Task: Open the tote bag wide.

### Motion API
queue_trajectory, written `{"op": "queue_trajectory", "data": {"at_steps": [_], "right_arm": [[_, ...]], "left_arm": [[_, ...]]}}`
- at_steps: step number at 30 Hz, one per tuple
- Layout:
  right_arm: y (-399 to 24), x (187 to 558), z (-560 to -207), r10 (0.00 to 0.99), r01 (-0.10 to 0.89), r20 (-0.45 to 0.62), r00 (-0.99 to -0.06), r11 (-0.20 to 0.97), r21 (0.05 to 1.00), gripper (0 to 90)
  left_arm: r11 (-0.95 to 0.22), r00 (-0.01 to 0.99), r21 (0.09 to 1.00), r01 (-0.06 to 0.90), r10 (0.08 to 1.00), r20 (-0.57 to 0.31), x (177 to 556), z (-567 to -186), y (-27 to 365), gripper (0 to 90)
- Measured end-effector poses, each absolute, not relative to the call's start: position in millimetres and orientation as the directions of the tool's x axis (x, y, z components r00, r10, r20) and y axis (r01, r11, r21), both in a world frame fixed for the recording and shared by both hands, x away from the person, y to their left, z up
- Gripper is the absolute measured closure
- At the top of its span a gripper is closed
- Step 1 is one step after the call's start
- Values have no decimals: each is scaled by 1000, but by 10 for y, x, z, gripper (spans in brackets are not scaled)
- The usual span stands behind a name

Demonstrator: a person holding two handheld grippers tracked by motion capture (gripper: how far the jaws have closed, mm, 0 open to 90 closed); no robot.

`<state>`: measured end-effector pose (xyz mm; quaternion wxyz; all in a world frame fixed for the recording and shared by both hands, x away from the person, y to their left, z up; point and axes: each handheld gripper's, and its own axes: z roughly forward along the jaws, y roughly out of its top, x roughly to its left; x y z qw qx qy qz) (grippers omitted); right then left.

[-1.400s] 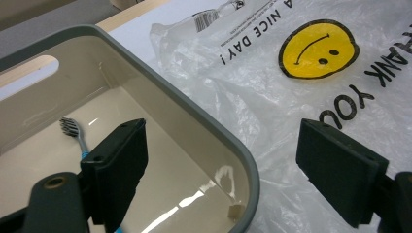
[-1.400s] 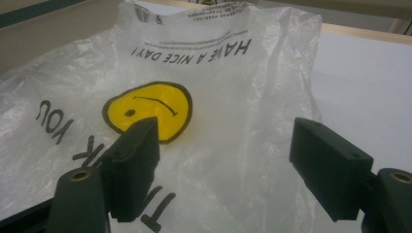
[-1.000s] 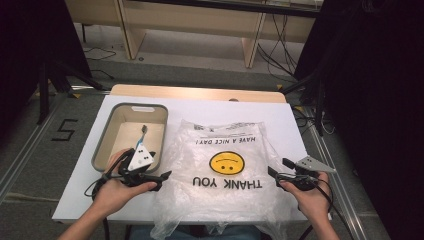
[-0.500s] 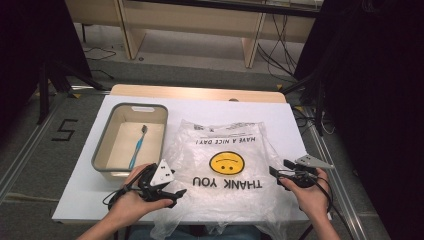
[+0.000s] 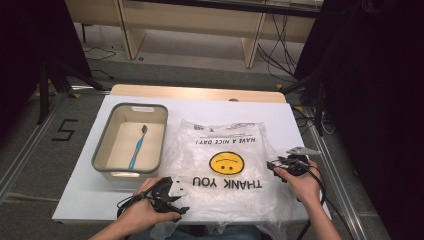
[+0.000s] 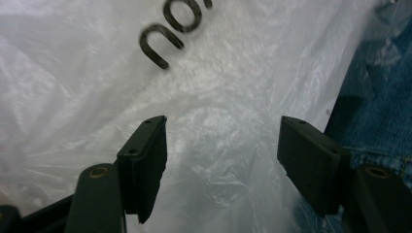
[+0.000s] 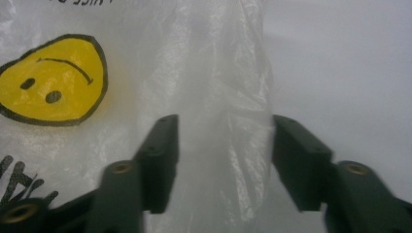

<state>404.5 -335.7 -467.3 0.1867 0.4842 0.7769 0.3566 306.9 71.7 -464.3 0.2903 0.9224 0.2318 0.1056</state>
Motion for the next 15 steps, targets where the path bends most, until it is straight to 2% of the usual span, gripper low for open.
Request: {"op": "queue_trajectory", "data": {"at_steps": [4, 6, 8, 15], "right_arm": [[-3355, 4107, -4688, 891, 673, 97, -442, 258, 693, 766], [-3365, 4129, -4690, 901, 692, 123, -417, 227, 686, 863], [-3383, 4151, -4685, 913, 704, 162, -373, 165, 691, 898], [-3480, 4196, -4678, 954, 711, 230, -191, -27, 703, 900]], "left_arm": [[-737, 874, 572, 361, 481, 68, 3062, -4688, 678, 358], [-732, 874, 583, 353, 481, 74, 3071, -4672, 671, 361], [-729, 870, 590, 348, 486, 86, 3081, -4655, 665, 362], [-694, 846, 632, 345, 522, 112, 3107, -4593, 670, 343]]}}
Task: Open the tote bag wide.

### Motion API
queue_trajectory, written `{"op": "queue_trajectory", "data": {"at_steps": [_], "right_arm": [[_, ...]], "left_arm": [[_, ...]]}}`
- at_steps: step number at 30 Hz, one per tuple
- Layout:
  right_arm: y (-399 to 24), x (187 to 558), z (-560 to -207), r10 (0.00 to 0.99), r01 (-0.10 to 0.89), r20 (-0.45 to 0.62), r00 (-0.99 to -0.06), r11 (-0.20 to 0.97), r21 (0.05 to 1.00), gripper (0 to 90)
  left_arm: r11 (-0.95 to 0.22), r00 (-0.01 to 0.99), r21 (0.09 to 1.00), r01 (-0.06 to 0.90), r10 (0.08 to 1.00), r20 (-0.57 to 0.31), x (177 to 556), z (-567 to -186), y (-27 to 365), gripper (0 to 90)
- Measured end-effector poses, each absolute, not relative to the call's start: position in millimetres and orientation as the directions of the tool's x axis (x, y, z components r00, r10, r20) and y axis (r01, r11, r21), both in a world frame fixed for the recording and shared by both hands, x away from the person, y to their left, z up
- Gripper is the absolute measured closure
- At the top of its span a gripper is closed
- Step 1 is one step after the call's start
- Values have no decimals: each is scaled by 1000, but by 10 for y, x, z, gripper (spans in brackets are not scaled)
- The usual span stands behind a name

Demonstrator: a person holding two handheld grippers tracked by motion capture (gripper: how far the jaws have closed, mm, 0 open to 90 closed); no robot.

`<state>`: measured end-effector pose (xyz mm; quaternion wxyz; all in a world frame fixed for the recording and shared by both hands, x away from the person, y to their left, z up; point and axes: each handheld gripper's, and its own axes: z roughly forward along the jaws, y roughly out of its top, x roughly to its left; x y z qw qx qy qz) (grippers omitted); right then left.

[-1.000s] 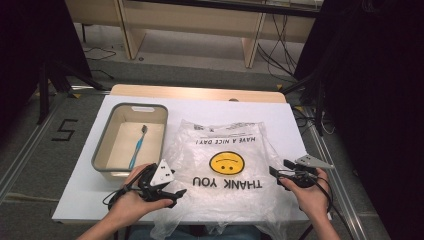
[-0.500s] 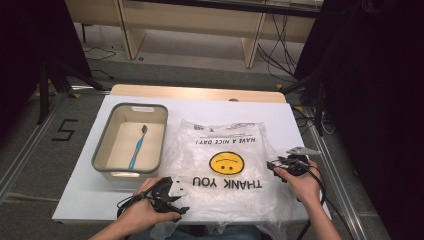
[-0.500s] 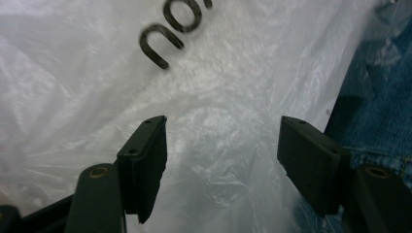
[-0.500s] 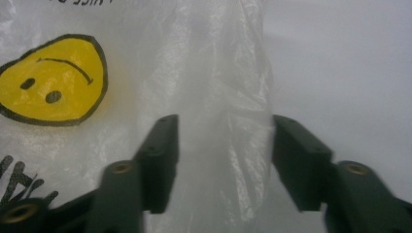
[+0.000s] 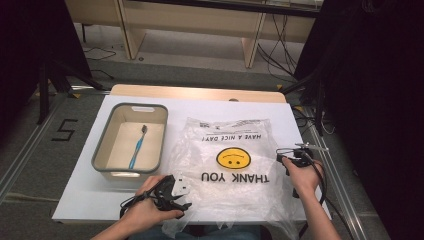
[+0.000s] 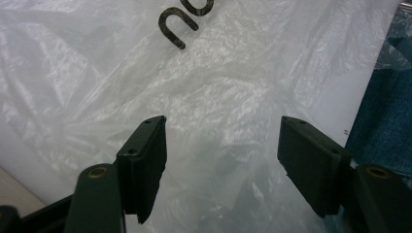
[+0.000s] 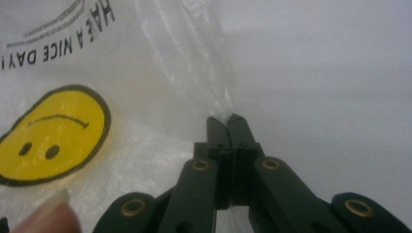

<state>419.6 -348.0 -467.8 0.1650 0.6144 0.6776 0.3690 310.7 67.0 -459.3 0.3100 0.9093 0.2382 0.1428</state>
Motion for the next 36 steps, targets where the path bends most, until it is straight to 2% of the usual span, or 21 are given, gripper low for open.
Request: {"op": "queue_trajectory", "data": {"at_steps": [5, 8, 14, 18, 22, 29, 36], "right_arm": [[-3559, 4191, -4669, 962, 697, 261, -81, -133, 705, 900], [-3574, 4186, -4672, 966, 696, 252, -65, -138, 705, 900], [-3563, 4178, -4663, 969, 694, 240, -66, -128, 708, 900], [-3565, 4177, -4660, 969, 694, 236, -68, -125, 709, 900], [-3551, 4176, -4657, 970, 697, 232, -68, -120, 707, 900], [-3549, 4172, -4656, 972, 699, 223, -68, -113, 706, 900], [-3540, 4176, -4670, 975, 702, 207, -74, -97, 706, 900]], "left_arm": [[-688, 855, 630, 360, 513, 71, 3093, -4599, 653, 289], [-695, 875, 611, 378, 484, 10, 3077, -4645, 610, 255], [-760, 911, 545, 353, 411, -17, 3060, -4754, 520, 245], [-720, 911, 586, 372, 405, -81, 3064, -4681, 511, 235], [-680, 910, 632, 372, 402, -104, 3054, -4575, 520, 234], [-623, 907, 698, 353, 412, -91, 2989, -4421, 501, 258], [-700, 929, 637, 322, 362, -72, 2886, -4537, 385, 245]]}}
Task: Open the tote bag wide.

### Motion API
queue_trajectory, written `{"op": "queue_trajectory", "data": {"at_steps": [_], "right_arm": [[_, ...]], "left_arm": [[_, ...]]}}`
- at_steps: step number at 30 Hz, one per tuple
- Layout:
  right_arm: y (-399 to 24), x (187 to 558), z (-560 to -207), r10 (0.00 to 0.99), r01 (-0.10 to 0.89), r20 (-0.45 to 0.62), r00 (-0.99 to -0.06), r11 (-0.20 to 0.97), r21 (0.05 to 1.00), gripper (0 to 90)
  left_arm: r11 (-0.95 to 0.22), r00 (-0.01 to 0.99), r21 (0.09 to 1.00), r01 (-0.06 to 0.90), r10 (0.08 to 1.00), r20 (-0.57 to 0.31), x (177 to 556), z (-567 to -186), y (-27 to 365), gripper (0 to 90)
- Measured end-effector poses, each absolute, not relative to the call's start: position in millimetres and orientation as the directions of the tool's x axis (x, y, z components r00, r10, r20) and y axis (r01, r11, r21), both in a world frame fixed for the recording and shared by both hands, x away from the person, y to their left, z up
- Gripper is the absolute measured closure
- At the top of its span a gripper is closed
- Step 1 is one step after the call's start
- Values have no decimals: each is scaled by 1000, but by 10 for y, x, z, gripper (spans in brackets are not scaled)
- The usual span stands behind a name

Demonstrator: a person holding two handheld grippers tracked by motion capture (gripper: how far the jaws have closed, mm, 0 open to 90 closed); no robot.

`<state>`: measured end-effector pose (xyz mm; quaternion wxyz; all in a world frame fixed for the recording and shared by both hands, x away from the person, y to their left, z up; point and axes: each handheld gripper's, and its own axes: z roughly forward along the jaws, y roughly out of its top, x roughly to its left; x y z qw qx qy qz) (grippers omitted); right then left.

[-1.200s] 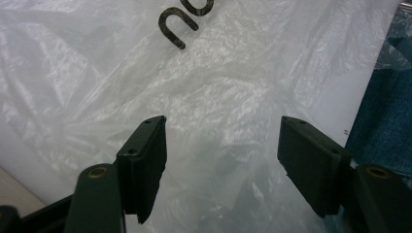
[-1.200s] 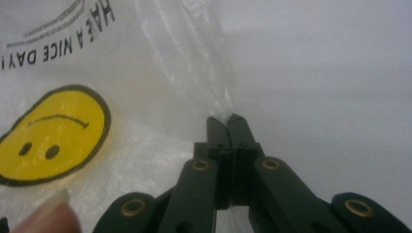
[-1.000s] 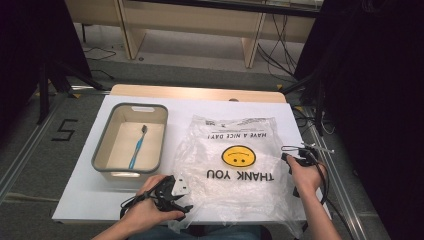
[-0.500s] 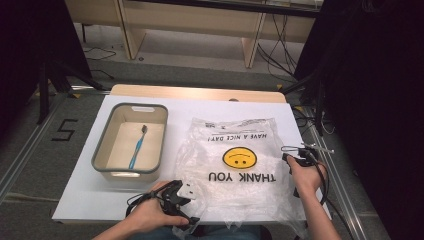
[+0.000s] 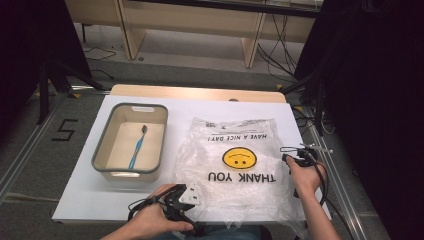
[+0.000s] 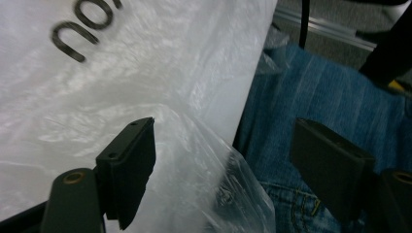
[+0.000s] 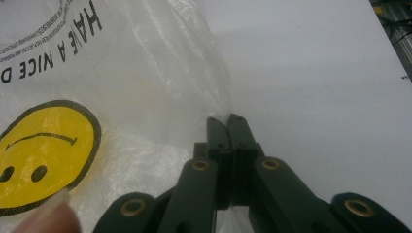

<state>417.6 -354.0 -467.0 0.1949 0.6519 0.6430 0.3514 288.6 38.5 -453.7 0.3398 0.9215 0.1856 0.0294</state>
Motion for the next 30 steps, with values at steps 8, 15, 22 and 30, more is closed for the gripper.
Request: {"op": "queue_trajectory", "data": {"at_steps": [8, 15, 22, 30], "right_arm": [[-3535, 4174, -4669, 976, 701, 201, -79, -89, 708, 900], [-3530, 4169, -4663, 976, 702, 203, -82, -88, 707, 900], [-3523, 4168, -4664, 975, 705, 207, -83, -89, 703, 900], [-3541, 4144, -4651, 973, 703, 213, -88, -90, 705, 900]], "left_arm": [[-796, 921, 523, 305, 385, 49, 2973, -4751, 350, 369], [-793, 931, 518, 320, 365, -17, 3009, -4725, 348, 544], [-786, 923, 516, 340, 385, -22, 3081, -4717, 390, 721], [-813, 914, 474, 338, 403, 40, 3203, -4667, 386, 893]]}}
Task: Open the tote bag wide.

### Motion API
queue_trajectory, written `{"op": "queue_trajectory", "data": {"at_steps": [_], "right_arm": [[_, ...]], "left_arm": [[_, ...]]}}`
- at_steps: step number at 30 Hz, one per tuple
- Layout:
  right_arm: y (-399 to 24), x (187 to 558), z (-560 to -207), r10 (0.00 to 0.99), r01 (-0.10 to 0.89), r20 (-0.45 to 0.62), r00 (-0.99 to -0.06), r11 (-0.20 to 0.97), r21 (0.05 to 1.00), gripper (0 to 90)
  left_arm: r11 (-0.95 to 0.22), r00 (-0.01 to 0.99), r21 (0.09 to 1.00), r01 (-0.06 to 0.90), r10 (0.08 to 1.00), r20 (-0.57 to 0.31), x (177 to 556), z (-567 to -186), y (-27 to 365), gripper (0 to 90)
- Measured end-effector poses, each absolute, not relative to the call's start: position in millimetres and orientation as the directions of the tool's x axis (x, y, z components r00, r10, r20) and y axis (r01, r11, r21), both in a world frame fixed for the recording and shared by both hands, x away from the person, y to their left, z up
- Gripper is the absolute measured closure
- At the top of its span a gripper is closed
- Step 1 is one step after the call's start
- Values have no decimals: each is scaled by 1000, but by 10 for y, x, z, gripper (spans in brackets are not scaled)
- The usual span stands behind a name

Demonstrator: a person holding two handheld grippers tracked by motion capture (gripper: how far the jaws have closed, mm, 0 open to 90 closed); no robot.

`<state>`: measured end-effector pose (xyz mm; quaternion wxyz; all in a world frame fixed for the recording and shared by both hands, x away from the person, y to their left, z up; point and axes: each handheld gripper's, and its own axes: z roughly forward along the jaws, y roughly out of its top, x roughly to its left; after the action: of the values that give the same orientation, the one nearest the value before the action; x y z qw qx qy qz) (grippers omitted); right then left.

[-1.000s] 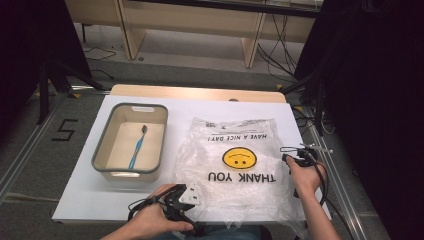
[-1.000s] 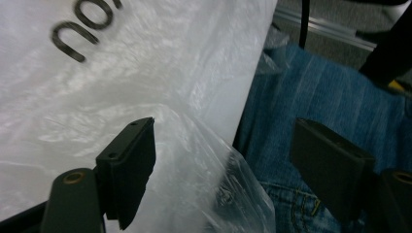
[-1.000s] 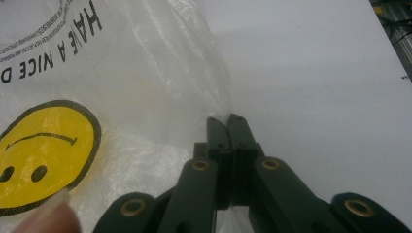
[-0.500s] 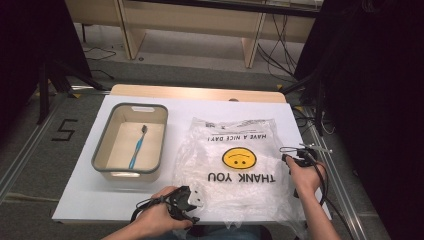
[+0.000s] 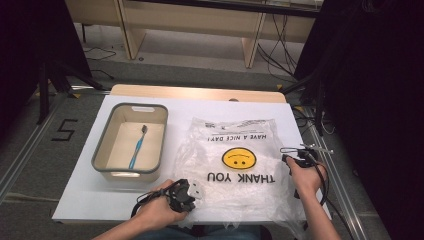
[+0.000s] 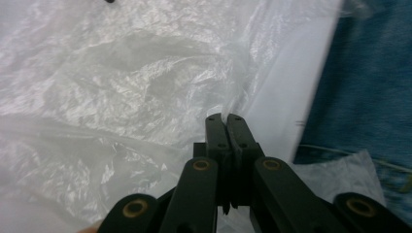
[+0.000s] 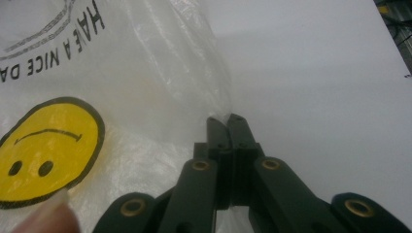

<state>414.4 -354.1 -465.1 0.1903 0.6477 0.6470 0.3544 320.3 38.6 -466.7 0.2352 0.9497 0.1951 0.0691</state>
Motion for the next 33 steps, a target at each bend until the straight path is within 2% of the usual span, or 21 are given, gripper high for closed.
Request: {"op": "queue_trajectory", "data": {"at_steps": [10, 12, 16, 22, 24, 26, 30, 33], "right_arm": [[-3662, 4063, -4614, 965, 695, 251, -71, -133, 707, 900], [-3684, 4050, -4611, 964, 692, 257, -70, -138, 709, 900], [-3708, 4023, -4603, 961, 690, 266, -75, -142, 709, 900], [-3692, 3964, -4611, 952, 711, 289, -99, -136, 690, 900], [-3672, 3948, -4620, 950, 730, 293, -111, -123, 673, 899], [-3650, 3936, -4634, 947, 741, 297, -122, -112, 662, 896], [-3609, 3926, -4655, 945, 766, 293, -146, -80, 638, 873], [-3602, 3917, -4635, 949, 765, 273, -157, -58, 641, 801]], "left_arm": [[-781, 848, 501, 373, 507, 158, 3659, -4460, 369, 893], [-750, 804, 521, 408, 565, 184, 3845, -4375, 313, 893], [-752, 744, 495, 435, 610, 274, 4063, -4360, 232, 892], [-751, 695, 460, 474, 640, 329, 4359, -4424, 194, 875], [-718, 670, 473, 510, 677, 304, 4427, -4430, 197, 842], [-711, 658, 506, 488, 680, 322, 4418, -4417, 177, 763], [-674, 649, 575, 463, 700, 298, 4309, -4317, 172, 546], [-639, 652, 634, 435, 710, 268, 4189, -4220, 226, 426]]}}
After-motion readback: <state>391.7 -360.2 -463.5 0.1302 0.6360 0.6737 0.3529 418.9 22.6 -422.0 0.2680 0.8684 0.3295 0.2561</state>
